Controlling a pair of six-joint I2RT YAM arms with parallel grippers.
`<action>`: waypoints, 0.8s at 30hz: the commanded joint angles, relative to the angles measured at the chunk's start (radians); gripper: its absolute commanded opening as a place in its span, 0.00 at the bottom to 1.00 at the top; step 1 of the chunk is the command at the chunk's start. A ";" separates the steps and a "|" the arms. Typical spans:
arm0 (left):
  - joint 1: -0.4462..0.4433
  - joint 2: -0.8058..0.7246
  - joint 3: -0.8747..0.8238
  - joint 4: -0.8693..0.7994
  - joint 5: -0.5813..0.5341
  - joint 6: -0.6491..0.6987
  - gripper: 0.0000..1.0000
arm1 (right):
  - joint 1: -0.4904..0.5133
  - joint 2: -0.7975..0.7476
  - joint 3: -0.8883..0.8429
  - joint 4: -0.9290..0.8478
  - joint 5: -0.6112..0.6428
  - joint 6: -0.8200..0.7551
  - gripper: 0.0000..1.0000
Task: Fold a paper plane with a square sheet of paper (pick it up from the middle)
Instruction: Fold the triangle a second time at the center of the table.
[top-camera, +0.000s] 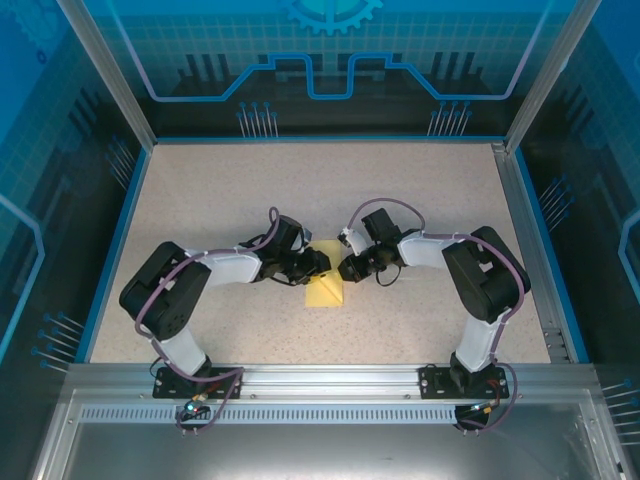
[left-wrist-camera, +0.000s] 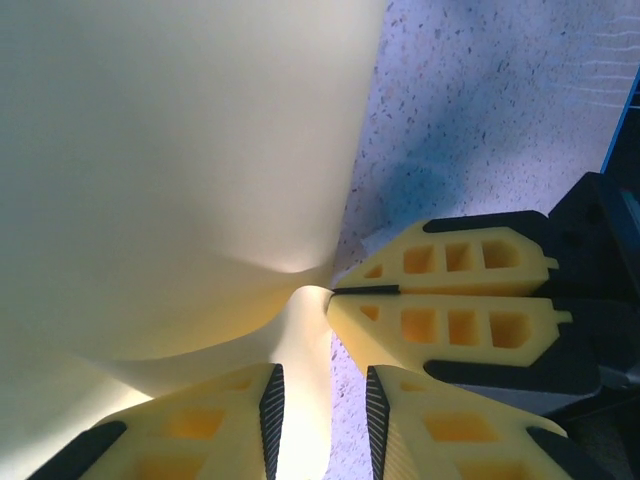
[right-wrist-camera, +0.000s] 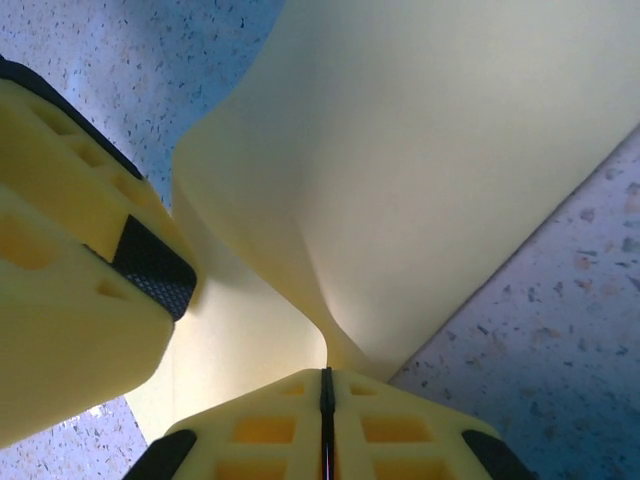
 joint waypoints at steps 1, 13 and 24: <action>-0.007 0.023 0.014 0.028 0.022 -0.016 0.31 | -0.016 0.016 0.023 -0.019 -0.021 -0.015 0.09; -0.008 0.047 -0.016 0.041 0.012 -0.012 0.30 | -0.017 0.030 0.031 -0.022 -0.032 -0.015 0.10; -0.011 0.092 -0.042 0.074 0.007 -0.016 0.30 | -0.017 0.034 0.032 -0.027 -0.029 -0.014 0.10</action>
